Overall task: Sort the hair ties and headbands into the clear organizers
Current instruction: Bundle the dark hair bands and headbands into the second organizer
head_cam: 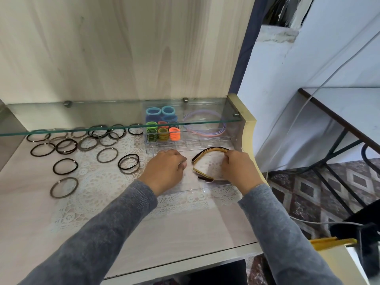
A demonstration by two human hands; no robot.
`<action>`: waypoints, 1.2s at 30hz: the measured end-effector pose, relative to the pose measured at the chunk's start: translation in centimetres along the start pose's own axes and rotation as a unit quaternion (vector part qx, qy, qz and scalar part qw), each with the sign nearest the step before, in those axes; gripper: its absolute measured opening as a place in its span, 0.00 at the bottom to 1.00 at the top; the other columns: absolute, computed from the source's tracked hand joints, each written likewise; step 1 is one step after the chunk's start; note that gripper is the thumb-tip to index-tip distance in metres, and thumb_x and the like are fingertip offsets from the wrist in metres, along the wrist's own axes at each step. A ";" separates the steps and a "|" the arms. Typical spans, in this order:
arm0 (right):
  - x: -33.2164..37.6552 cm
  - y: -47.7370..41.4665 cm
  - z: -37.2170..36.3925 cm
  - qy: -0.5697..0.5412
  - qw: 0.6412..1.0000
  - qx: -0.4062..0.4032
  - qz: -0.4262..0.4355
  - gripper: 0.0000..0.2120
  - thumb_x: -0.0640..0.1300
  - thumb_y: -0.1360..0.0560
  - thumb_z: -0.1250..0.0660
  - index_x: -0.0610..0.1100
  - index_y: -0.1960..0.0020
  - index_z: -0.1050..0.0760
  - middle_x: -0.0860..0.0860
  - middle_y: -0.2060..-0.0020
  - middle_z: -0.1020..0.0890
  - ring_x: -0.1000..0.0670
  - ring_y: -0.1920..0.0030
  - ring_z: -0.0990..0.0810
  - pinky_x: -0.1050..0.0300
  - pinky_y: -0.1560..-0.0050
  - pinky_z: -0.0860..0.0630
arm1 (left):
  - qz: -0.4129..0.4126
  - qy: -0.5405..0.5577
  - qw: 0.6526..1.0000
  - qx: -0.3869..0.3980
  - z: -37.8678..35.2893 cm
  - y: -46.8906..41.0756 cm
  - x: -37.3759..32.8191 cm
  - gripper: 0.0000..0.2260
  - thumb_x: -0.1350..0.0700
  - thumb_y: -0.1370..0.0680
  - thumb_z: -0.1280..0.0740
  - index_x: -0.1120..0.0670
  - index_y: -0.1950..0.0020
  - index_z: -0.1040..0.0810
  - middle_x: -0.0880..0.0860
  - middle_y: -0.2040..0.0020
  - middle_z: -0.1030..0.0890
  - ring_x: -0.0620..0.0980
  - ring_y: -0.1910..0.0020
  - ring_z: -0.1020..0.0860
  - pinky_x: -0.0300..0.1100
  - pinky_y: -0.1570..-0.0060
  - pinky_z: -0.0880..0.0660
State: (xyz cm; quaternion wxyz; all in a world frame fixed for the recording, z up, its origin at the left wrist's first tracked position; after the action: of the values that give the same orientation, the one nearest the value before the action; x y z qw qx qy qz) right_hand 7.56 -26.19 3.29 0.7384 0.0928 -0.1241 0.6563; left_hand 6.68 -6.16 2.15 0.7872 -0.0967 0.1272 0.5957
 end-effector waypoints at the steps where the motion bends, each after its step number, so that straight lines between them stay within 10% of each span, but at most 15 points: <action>1: -0.1 -0.1 0.0 0.000 1.000 -0.004 -0.004 0.12 0.38 0.21 0.45 0.36 0.48 0.23 0.40 0.52 0.19 0.46 0.60 0.29 0.58 0.58 0.33 | 0.003 0.001 1.000 0.000 -0.1 0.0 0.0 0.16 0.51 0.16 0.43 0.49 0.31 0.23 0.49 0.31 0.25 0.56 0.34 0.29 0.49 0.35 0.30; 18: 1.1 0.5 0.0 -0.035 0.998 -0.035 0.026 0.12 0.38 0.23 0.43 0.36 0.48 0.22 0.40 0.52 0.19 0.42 0.55 0.23 0.53 0.53 0.26 | 0.005 0.079 0.996 0.040 0.2 0.7 -0.2 0.23 0.42 0.16 0.51 0.50 0.33 0.23 0.50 0.31 0.27 0.54 0.32 0.33 0.51 0.33 0.34; 26: 6.9 3.4 -1.4 -0.178 0.961 -0.149 0.149 0.11 0.36 0.25 0.38 0.38 0.45 0.22 0.44 0.49 0.20 0.44 0.51 0.22 0.60 0.54 0.30 | -0.041 0.309 0.927 -0.208 1.6 3.9 2.3 0.17 0.49 0.17 0.45 0.52 0.39 0.19 0.46 0.42 0.21 0.42 0.38 0.26 0.39 0.35 0.32; 36: 16.3 7.3 -3.1 -0.190 0.916 -0.201 0.291 0.09 0.36 0.28 0.38 0.39 0.49 0.23 0.45 0.54 0.22 0.45 0.53 0.25 0.54 0.52 0.26 | 0.168 0.030 0.919 -0.356 2.4 9.6 11.6 0.13 0.51 0.23 0.42 0.47 0.46 0.20 0.46 0.46 0.20 0.52 0.45 0.22 0.52 0.43 0.32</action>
State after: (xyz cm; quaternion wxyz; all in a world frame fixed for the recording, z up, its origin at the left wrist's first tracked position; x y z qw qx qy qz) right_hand 2.28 -8.97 5.08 0.4800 0.0251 -0.4129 0.7736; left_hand 0.61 7.76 0.80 0.5848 -0.3658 -0.0556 0.7219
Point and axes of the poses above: each hand's wrist, its own y-axis away from the middle knuckle, its own z-axis out of the back of the hand, x = y × z, the point moved 3 cm from there along -y, towards the middle knuckle
